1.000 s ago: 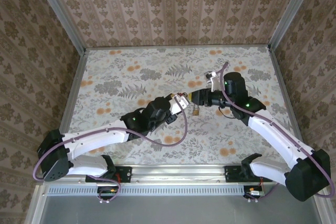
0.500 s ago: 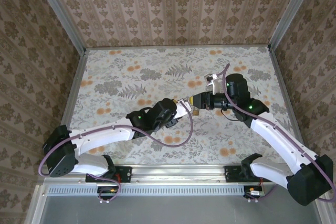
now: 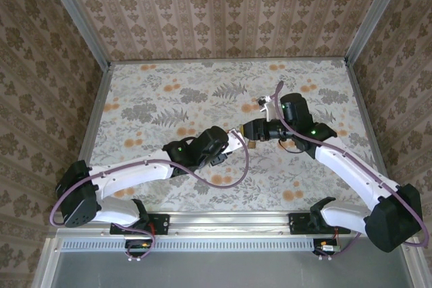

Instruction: Unlock with the key

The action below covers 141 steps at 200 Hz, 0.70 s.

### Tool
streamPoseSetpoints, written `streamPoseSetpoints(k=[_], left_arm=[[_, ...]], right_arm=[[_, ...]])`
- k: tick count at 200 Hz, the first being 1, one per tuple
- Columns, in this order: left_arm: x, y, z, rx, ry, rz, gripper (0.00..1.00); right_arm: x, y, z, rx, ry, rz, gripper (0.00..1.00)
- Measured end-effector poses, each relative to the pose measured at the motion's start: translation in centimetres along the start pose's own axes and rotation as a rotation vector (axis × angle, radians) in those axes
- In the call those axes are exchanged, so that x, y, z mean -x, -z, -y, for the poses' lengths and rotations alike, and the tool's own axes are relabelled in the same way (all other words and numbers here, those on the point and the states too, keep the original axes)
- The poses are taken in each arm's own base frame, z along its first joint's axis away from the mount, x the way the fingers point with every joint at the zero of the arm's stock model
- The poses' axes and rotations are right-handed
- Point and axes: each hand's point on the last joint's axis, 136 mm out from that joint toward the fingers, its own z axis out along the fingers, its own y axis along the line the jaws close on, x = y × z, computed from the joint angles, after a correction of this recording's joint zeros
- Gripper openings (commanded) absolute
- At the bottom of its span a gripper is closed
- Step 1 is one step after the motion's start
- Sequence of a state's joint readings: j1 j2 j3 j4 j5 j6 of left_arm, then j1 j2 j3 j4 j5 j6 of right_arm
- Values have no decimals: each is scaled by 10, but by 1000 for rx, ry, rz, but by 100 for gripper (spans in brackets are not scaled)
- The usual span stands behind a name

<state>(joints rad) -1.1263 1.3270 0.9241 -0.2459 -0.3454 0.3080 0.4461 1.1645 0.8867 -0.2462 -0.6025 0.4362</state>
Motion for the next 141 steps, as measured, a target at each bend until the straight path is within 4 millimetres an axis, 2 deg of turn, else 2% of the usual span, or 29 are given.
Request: streamPoseSetpoints(k=[34,56,103,141], left_arm=[[-2,0,2,-5,-6,-9,19],[9,2,8,-19,-7,34,19],[21,5,10,-28,3,84,18],[25,7,8,-21,10,103,18]], right_arm=[[-2,-4,2,-2,-7,-11,40],[-1,-6,1,9,-20,-14,42],[18,5,10,8,-112,60,44],[17,5,12,5,-159,55,45]])
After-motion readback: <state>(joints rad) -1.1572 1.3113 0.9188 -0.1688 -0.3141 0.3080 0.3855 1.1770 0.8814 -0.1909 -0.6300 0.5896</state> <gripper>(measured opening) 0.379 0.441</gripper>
